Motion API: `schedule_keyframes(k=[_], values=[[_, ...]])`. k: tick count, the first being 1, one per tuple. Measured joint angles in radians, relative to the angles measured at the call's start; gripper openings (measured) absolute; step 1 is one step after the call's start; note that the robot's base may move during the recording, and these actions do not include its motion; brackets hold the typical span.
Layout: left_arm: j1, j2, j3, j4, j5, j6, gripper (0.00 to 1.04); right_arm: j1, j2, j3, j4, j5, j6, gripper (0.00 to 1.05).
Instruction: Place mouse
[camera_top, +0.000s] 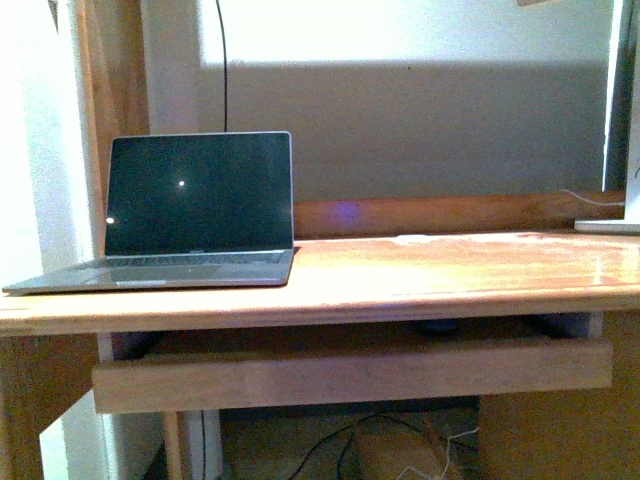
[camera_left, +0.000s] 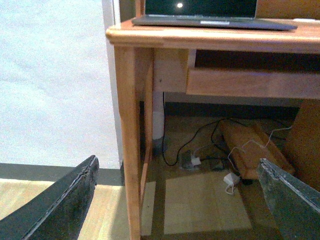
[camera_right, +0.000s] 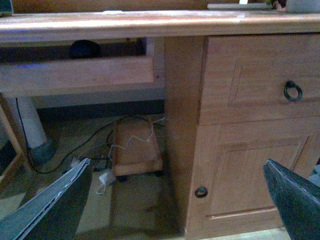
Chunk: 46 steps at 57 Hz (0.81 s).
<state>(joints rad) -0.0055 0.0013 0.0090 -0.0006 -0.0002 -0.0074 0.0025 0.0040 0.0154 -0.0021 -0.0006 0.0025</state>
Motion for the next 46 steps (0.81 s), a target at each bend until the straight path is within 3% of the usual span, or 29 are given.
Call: schedule_keyframes(k=[18, 25, 36, 46], values=[[0.000, 0.000, 0.000, 0.000, 0.000, 0.000, 0.97, 0.000, 0.000, 0.000, 0.000, 0.000, 0.000, 1.04], [0.008, 0.120, 0.028, -0.067, 0.106, -0.109, 0.97, 0.000, 0.000, 0.000, 0.000, 0.000, 0.000, 1.04], [0.027, 0.498, 0.032, 0.268, 0.286, 0.219, 0.97, 0.000, 0.000, 0.000, 0.000, 0.000, 0.000, 1.04], [0.120, 1.095, 0.079, 0.835, 0.479, 0.823, 0.97, 0.000, 0.000, 0.000, 0.000, 0.000, 0.000, 1.04]])
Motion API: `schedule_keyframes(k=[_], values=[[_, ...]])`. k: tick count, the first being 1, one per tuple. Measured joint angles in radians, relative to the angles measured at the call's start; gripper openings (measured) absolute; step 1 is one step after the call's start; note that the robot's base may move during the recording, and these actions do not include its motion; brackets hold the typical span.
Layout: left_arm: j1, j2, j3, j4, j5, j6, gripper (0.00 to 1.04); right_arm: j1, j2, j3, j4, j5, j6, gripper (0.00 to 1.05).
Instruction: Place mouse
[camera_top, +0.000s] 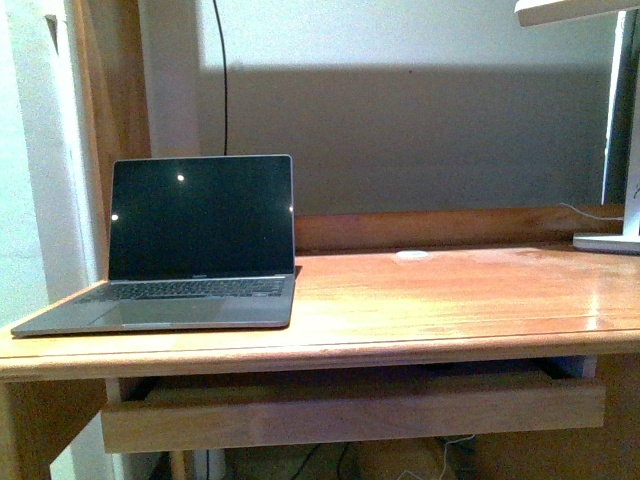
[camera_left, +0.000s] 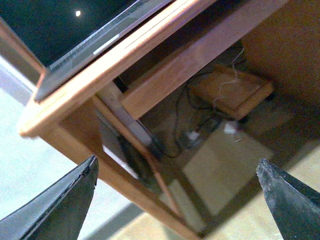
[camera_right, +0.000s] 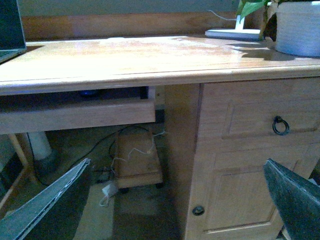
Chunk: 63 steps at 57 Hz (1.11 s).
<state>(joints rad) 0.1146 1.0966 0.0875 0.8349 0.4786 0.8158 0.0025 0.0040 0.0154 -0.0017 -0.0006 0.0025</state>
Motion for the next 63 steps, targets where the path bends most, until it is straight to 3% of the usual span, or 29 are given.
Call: schedule_keyframes(k=[8, 17, 34, 63], values=[[0.068, 0.467, 0.153, 0.309, 0.069, 0.428, 0.97, 0.000, 0.000, 0.000, 0.000, 0.000, 0.000, 1.04], [0.084, 0.669, 0.286, 0.360, 0.103, 0.581, 0.97, 0.000, 0.000, 0.000, 0.000, 0.000, 0.000, 1.04], [0.061, 0.890, 0.500, 0.402, 0.159, 0.760, 0.97, 0.000, 0.000, 0.000, 0.000, 0.000, 0.000, 1.04], [-0.015, 1.152, 0.854, 0.370, 0.238, 0.830, 0.97, 0.000, 0.000, 0.000, 0.000, 0.000, 0.000, 1.04]])
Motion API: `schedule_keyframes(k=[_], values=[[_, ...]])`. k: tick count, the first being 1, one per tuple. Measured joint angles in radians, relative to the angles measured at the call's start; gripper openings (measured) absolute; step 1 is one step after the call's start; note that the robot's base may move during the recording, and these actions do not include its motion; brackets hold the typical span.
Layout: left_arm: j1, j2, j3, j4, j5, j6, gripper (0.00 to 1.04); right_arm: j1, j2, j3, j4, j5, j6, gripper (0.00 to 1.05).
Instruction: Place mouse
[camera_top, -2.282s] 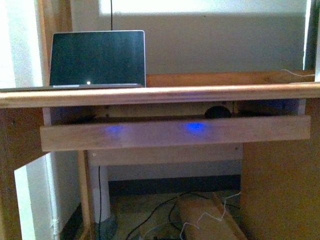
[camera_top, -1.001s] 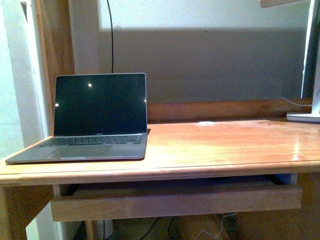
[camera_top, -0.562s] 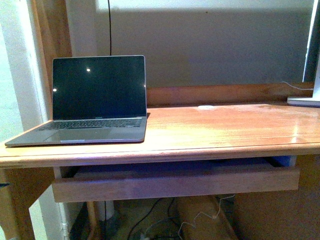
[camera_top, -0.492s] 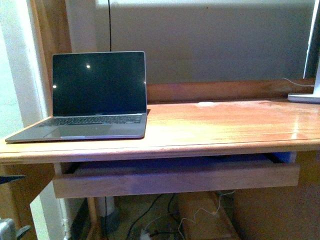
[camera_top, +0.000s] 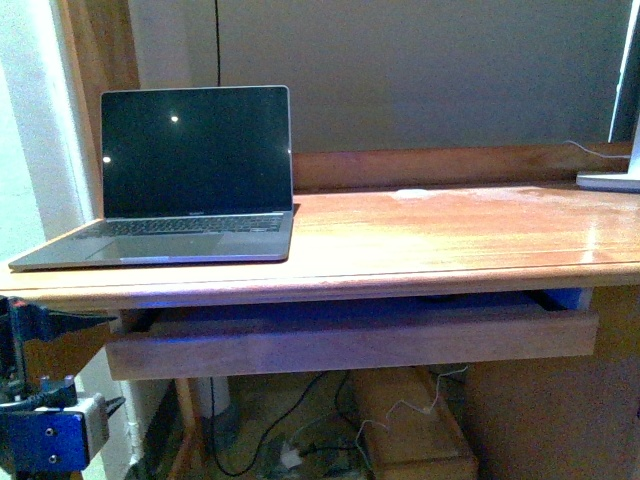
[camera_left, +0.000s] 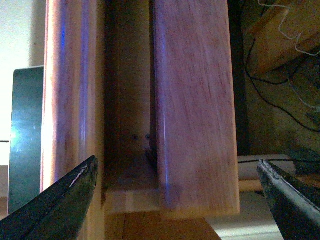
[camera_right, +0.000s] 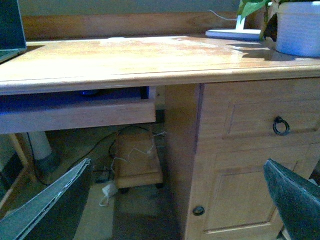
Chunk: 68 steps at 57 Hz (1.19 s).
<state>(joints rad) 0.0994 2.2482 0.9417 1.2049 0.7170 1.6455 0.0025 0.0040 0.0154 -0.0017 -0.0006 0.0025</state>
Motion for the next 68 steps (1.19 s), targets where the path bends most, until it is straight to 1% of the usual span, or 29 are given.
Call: schedule_keyframes(k=[14, 27, 41, 46, 53, 56, 61, 68], values=[[-0.035, 0.097, 0.117, -0.057, 0.035, 0.012, 0.97, 0.000, 0.000, 0.000, 0.000, 0.000, 0.000, 1.04], [-0.050, 0.164, 0.213, -0.095, 0.040, 0.037, 0.97, 0.000, 0.000, 0.000, 0.000, 0.000, 0.000, 1.04], [-0.050, 0.183, 0.237, -0.136, 0.050, 0.096, 0.97, 0.000, 0.000, 0.000, 0.000, 0.000, 0.000, 1.04], [-0.054, 0.156, 0.221, -0.211, 0.027, 0.097, 0.97, 0.000, 0.000, 0.000, 0.000, 0.000, 0.000, 1.04], [-0.070, 0.097, 0.184, -0.329, -0.029, 0.051, 0.97, 0.000, 0.000, 0.000, 0.000, 0.000, 0.000, 1.04], [-0.084, 0.050, 0.153, -0.415, -0.064, -0.011, 0.97, 0.000, 0.000, 0.000, 0.000, 0.000, 0.000, 1.04], [-0.100, -0.015, 0.119, -0.519, -0.089, -0.102, 0.97, 0.000, 0.000, 0.000, 0.000, 0.000, 0.000, 1.04], [-0.115, -0.084, 0.057, -0.575, -0.094, -0.172, 0.97, 0.000, 0.000, 0.000, 0.000, 0.000, 0.000, 1.04]])
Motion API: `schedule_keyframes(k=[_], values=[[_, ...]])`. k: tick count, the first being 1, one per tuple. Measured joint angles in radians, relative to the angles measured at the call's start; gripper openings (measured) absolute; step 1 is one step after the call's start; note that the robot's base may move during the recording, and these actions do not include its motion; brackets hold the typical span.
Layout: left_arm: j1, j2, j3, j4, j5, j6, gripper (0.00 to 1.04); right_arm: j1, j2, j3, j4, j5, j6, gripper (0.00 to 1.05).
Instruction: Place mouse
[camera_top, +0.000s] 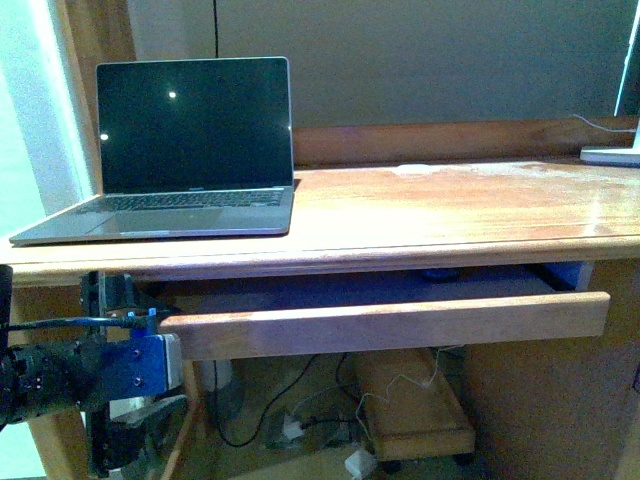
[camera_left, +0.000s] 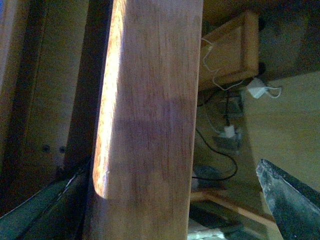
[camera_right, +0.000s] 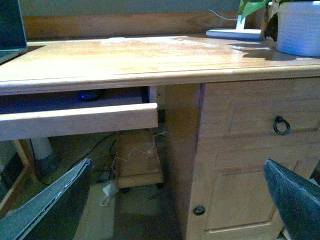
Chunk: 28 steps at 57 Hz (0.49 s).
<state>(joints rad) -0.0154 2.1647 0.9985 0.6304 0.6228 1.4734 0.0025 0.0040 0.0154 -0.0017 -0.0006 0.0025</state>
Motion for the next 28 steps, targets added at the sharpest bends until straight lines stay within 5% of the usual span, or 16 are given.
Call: schedule_keyframes(k=[28], values=[[-0.118, -0.220, -0.261, -0.063, 0.033, -0.253, 0.97, 0.000, 0.000, 0.000, 0.000, 0.000, 0.000, 1.04]])
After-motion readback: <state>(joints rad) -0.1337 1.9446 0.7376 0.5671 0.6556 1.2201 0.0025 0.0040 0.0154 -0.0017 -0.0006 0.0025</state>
